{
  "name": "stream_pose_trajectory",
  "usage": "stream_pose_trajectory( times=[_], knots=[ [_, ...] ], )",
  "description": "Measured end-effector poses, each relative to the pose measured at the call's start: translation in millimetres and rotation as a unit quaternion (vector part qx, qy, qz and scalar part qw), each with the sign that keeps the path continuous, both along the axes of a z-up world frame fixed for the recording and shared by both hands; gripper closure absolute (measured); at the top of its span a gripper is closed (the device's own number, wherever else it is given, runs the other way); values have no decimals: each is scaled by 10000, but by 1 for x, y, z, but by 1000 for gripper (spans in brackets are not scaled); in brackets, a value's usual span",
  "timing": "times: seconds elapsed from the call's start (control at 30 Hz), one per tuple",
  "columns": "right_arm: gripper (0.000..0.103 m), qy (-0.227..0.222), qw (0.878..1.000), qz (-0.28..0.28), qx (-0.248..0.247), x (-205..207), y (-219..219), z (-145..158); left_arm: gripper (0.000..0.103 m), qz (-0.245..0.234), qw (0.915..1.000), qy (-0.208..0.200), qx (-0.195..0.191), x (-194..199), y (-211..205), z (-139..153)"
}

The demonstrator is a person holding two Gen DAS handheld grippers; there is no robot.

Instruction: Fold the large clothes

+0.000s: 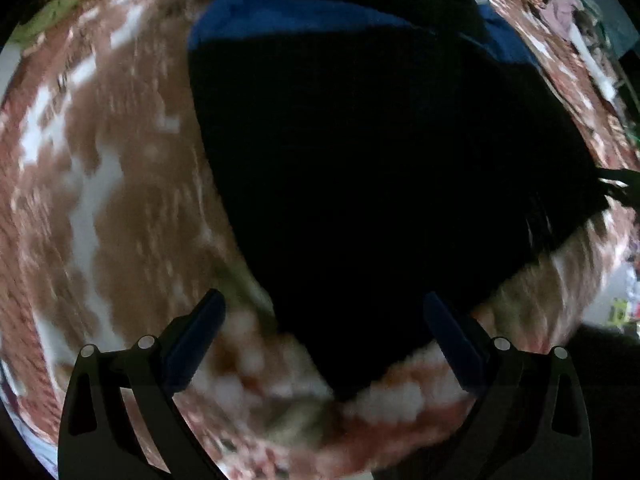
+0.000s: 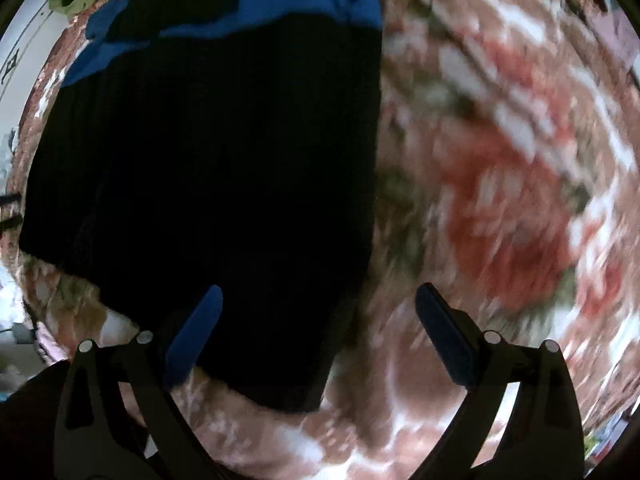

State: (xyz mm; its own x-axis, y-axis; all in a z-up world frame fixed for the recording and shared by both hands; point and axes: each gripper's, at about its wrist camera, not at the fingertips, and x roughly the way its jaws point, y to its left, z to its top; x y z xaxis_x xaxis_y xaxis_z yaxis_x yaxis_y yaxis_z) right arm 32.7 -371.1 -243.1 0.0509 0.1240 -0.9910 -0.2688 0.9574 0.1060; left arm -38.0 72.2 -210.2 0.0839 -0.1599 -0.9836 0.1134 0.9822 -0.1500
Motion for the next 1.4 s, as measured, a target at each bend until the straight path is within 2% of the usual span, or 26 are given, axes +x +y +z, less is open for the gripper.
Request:
stream_pose_trajectory(
  times=[0.1,0.23,0.27,0.33,0.37,0.43,0.53,0.57,0.63,0.67,0.73,0.8,0.87,0.93,1.0,1.07,1.17,1.23,1.4],
  knots=[
    [7,238,9996,-73,99,-13,0,-5,6,-25,9997,93,-225,-16,6,-3],
    [7,329,9990,-206,214,-19,-1,-12,8,418,9956,249,-796,-24,17,-16],
    [7,355,9986,-268,269,-18,-1,-13,11,578,9924,272,-1048,-24,21,-21],
    [7,418,9975,-403,403,-15,-1,-15,24,810,9852,311,-1477,-23,23,-25],
    [7,431,9974,-396,419,-12,-1,-15,26,925,9811,321,-1669,-23,24,-27],
    [10,452,9974,-346,448,-13,1,-16,26,1131,9744,288,-1923,-21,25,-30],
    [13,548,9958,-479,555,-15,-2,-18,27,1373,9676,348,-2091,-23,29,-33],
    [14,558,9955,-511,568,-16,-2,-16,27,1515,9623,359,-2230,-23,32,-33],
    [21,570,9953,-520,584,-14,1,-13,27,1687,9523,351,-2520,-22,36,-29],
    [23,567,9954,-510,581,-15,1,-11,29,1646,9515,329,-2577,-27,34,-27],
    [37,630,9944,-481,696,-15,2,-9,39,1454,9552,341,-2555,-28,27,-25],
    [37,651,9951,-393,629,-11,0,-4,39,1366,9613,468,-2345,-30,29,-32],
    [37,702,9950,-399,588,-12,0,-7,49,1467,9616,612,-2239,-30,33,-43],
    [46,734,9943,-438,645,-11,3,-9,54,1459,9607,672,-2266,-27,29,-45],
    [50,693,9959,-253,527,-7,14,-8,58,1330,9622,690,-2272,-23,18,-43],
    [55,673,9966,-181,448,-11,19,-9,69,1206,9657,684,-2197,-19,12,-40],
    [71,659,9974,-115,272,-14,23,-9,75,1280,9648,666,-2199,-19,15,-40],
    [85,647,9975,-164,212,-15,25,-7,83,1308,9657,665,-2142,-20,16,-41],
    [89,704,9970,-173,278,-9,15,2,85,1315,9658,498,-2180,-18,11,-24]
  ],
)
